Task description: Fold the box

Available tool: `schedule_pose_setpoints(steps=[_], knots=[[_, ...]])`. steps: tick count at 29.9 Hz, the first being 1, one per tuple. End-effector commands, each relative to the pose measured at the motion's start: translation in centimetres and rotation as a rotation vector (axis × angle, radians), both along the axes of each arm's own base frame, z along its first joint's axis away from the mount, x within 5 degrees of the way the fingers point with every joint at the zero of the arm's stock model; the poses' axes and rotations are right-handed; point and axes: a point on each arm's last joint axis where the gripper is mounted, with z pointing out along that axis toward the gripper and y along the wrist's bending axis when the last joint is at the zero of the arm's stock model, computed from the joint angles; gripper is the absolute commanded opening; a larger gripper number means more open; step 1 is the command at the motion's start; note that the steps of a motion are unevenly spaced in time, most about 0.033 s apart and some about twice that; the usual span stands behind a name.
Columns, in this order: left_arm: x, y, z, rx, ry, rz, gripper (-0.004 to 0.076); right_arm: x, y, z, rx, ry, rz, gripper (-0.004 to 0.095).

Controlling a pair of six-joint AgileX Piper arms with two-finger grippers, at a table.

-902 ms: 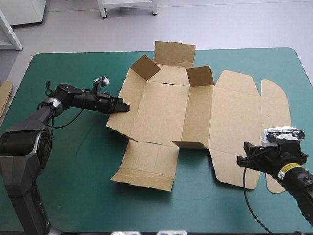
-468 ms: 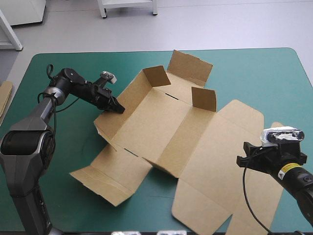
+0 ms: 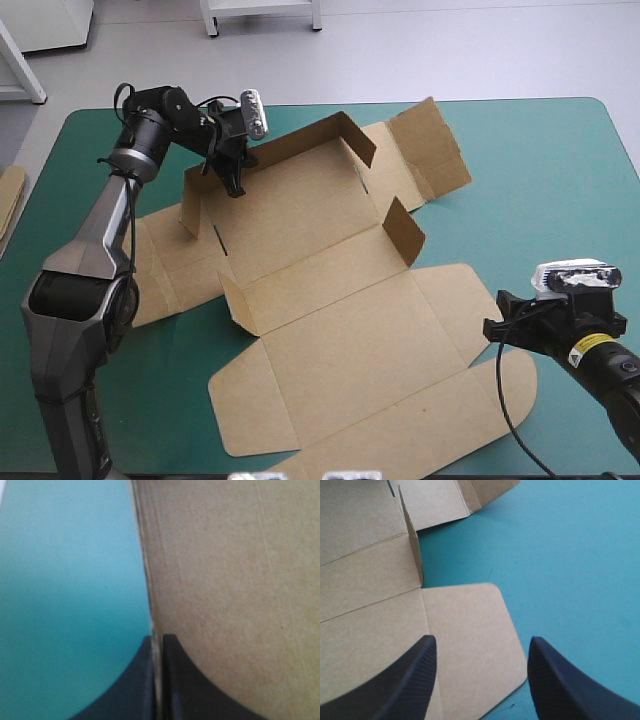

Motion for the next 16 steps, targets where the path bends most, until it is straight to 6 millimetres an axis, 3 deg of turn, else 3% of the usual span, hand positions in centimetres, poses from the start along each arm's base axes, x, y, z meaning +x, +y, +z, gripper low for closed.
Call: schedule_pose_setpoints(steps=[1,9,16], knots=[[-1.4,-2.5,5.4,0.016,-0.265,-0.112,-0.0008,0.4,0.1,1.8,0.021,-0.114,0.011,0.0509],[-4.5,-9.4,6.1,0.186,-0.362,-0.225,-0.0009,0.5,-0.5,1.9,-0.061,-0.141,-0.024,0.0509],[-8.5,-12.2,9.1,0.21,-0.432,-0.125,-0.0009,0.4,-1.8,2.9,-0.179,-0.142,-0.124,0.0509]])
